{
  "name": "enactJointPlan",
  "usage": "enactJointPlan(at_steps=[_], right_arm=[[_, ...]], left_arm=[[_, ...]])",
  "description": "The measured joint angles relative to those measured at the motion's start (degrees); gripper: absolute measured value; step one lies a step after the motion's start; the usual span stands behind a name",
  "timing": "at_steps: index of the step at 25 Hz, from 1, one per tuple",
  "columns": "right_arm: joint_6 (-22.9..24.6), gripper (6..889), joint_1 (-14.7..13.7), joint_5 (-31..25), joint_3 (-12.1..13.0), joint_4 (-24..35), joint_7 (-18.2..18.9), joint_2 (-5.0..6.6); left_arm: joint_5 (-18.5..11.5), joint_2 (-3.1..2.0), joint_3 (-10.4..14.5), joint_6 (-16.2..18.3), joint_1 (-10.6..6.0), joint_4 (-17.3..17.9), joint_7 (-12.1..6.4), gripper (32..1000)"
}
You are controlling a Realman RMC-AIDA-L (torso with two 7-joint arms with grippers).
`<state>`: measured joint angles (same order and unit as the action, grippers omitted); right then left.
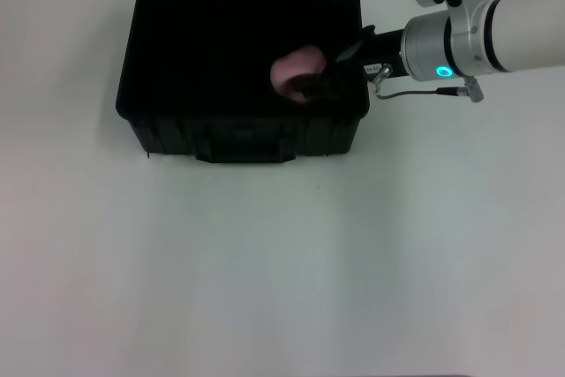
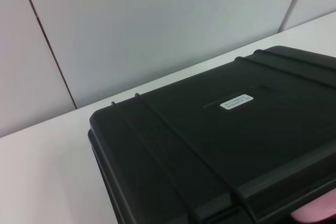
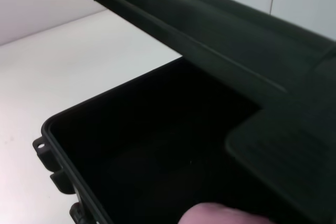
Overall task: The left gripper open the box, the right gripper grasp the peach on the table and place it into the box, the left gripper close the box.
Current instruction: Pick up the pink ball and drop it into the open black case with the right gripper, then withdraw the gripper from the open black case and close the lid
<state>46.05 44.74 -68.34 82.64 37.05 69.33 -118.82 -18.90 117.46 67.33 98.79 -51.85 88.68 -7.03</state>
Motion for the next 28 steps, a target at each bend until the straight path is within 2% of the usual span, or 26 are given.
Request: enactJointPlan(at_steps=[6, 12, 16, 18, 21, 24, 28], right_arm=[[0.2, 691, 0.2, 0.0, 0.0, 0.1, -0.3, 0.15], [1.8, 866, 0.8, 0.4, -0.2, 0.2, -1.3, 0.46], [4.2, 863, 0.9, 0.7, -0.8, 0.8, -2.8, 0.59], [5.7, 861, 1.0, 0.8, -0.9, 1.7, -4.8, 0.73], [8.0, 859, 1.0, 0.9, -0.9, 3.3, -7.9, 1.80], [10.2, 855, 1.0, 2.4, -0.9, 5.2, -11.8, 3.36], [13.8, 853, 1.2, 7.5, -1.2, 7.9, -17.6, 4.71]], left_arm=[[0.0, -0.02, 0.0, 0.0, 0.22, 0.0, 0.00, 494], [0.0, -0.04, 0.0, 0.0, 0.32, 0.0, -0.01, 494], [0.0, -0.04, 0.0, 0.0, 0.42, 0.0, -0.17, 494], [0.0, -0.04, 0.0, 0.0, 0.48, 0.0, -0.18, 494], [0.0, -0.04, 0.0, 0.0, 0.51, 0.0, -0.18, 494], [0.0, -0.04, 0.0, 0.0, 0.52, 0.0, -0.18, 494], [0.0, -0.04, 0.0, 0.0, 0.52, 0.1, -0.18, 495]])
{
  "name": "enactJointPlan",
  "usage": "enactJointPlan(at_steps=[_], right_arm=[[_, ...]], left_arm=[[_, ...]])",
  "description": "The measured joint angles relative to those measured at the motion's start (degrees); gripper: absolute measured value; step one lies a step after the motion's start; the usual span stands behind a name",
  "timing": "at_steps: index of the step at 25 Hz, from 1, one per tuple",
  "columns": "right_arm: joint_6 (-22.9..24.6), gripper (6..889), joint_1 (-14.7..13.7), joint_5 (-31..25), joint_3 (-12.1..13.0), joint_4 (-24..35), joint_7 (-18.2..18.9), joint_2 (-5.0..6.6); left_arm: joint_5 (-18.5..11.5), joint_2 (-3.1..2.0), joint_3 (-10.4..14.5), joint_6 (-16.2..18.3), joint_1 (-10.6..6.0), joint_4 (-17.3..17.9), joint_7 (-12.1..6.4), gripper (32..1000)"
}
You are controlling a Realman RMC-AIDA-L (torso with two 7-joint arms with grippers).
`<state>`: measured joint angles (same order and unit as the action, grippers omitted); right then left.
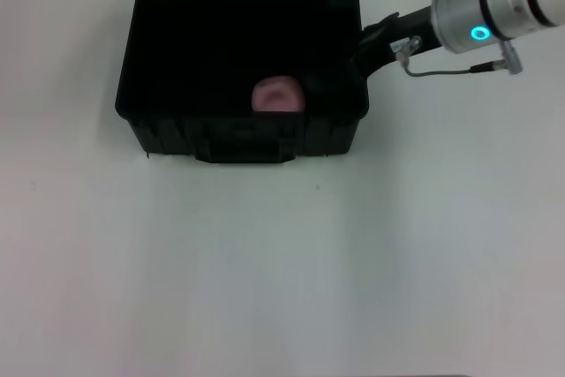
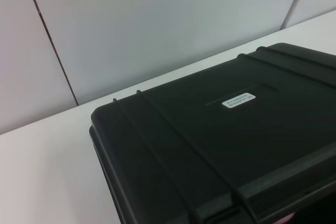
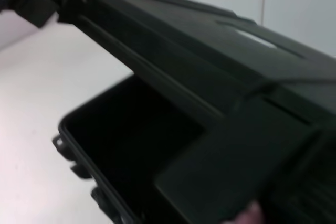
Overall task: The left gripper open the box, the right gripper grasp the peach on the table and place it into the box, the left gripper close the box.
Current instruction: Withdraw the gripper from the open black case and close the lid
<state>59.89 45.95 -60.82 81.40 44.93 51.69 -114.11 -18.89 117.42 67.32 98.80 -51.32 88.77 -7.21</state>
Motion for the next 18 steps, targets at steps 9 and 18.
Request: enactJointPlan(at_steps=[9, 18], right_arm=[[13.3, 852, 2.4, 13.8, -9.5, 4.4, -6.3, 0.53], [27.6, 853, 3.6, 25.4, -13.2, 10.2, -11.2, 1.36]], left_arm=[[0.0, 0.00, 0.0, 0.1, 0.00, -0.1, 0.00, 495], [0.0, 0.00, 0.0, 0.1, 0.00, -0.1, -0.03, 495]])
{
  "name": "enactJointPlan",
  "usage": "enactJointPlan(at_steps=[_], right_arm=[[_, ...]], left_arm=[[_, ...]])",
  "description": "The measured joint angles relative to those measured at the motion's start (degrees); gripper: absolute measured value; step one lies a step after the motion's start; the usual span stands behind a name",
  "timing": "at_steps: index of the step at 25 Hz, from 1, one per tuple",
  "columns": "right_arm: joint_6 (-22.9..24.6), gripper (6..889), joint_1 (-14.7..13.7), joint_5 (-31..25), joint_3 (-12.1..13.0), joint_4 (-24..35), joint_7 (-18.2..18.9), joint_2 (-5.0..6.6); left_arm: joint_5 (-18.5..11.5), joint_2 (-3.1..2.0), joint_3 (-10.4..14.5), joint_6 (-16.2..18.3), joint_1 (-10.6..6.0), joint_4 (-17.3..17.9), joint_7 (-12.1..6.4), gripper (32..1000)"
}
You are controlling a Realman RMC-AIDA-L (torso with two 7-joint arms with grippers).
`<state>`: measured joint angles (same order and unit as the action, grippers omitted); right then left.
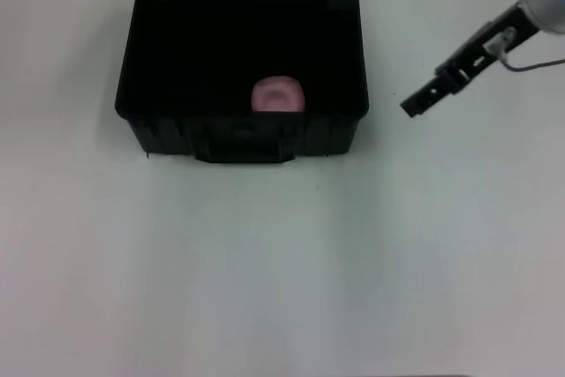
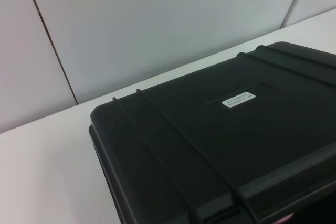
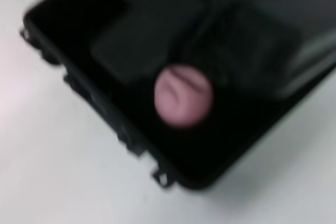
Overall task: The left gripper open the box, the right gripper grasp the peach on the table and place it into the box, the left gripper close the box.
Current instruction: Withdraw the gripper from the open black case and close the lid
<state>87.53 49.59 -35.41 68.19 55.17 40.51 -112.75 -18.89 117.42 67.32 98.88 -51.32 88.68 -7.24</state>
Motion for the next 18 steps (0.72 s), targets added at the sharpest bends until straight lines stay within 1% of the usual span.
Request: enactJointPlan(at_steps=[3, 4, 5, 9, 11, 18], right_arm=[[3.3, 853, 0.6, 3.6, 0.1, 0.2, -1.2, 0.33], [5.0, 853, 0.9, 6.3, 0.3, 0.2, -1.9, 0.20], [5.0, 853, 0.9, 6.3, 0.3, 0.2, -1.9, 0.20], [6.9, 852, 1.2, 11.0, 0.4, 0.2, -2.3, -0.15], [7.6, 852, 1.2, 11.9, 0.3, 0.2, -2.5, -0.22], [8.8, 853, 1.2, 12.3, 0.0, 0.0, -3.2, -0.28]], left_arm=[[0.0, 0.00, 0.0, 0.0, 0.00, 0.0, -0.01, 495], [0.0, 0.00, 0.0, 0.0, 0.00, 0.0, -0.02, 495], [0.0, 0.00, 0.0, 0.0, 0.00, 0.0, -0.02, 495], [0.0, 0.00, 0.0, 0.1, 0.00, 0.0, -0.03, 495], [0.0, 0.00, 0.0, 0.1, 0.00, 0.0, -0.03, 495], [0.0, 0.00, 0.0, 0.1, 0.00, 0.0, -0.21, 495]])
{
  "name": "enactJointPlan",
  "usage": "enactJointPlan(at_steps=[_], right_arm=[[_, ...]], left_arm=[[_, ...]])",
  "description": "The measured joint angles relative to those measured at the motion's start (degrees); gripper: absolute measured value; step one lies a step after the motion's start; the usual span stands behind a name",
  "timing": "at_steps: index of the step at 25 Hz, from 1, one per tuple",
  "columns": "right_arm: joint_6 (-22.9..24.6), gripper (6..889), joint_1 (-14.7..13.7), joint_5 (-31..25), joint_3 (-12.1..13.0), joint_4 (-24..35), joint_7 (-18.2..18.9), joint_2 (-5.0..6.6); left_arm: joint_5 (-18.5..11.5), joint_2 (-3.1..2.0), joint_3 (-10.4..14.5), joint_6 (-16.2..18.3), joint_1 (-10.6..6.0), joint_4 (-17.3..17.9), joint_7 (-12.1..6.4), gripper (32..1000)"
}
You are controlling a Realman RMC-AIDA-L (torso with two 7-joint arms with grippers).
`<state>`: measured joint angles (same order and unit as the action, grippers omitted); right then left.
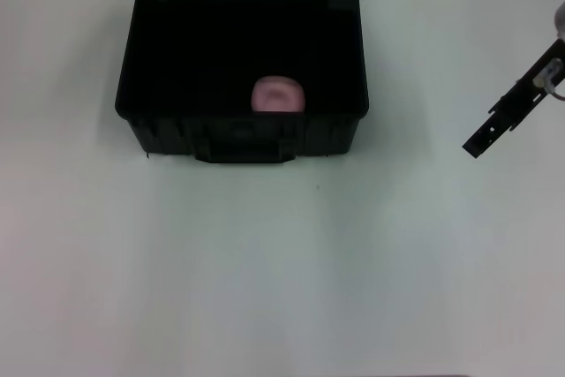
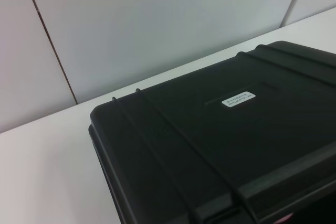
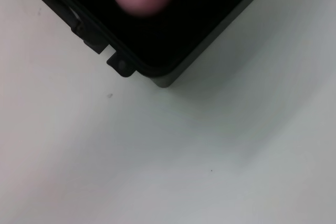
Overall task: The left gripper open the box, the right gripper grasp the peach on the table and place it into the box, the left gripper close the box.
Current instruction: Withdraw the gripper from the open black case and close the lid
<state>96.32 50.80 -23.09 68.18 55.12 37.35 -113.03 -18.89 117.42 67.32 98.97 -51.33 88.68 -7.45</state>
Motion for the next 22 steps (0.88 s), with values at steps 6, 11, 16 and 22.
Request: enactJointPlan(at_steps=[6, 11, 16, 22], right_arm=[[-0.1, 852, 0.0, 0.0, 0.0, 0.2, 0.0, 0.00], [-0.3, 852, 0.0, 0.0, 0.0, 0.2, 0.0, 0.00], [-0.4, 853, 0.0, 0.1, 0.0, 0.0, 0.0, 0.00], [-0.4, 853, 0.0, 0.1, 0.0, 0.0, 0.0, 0.00]], left_arm=[[0.0, 0.00, 0.0, 0.0, 0.00, 0.0, -0.02, 495], [0.0, 0.00, 0.0, 0.0, 0.00, 0.0, -0.03, 496], [0.0, 0.00, 0.0, 0.0, -0.01, 0.0, -0.03, 496], [0.0, 0.00, 0.0, 0.0, -0.06, 0.0, -0.03, 496]])
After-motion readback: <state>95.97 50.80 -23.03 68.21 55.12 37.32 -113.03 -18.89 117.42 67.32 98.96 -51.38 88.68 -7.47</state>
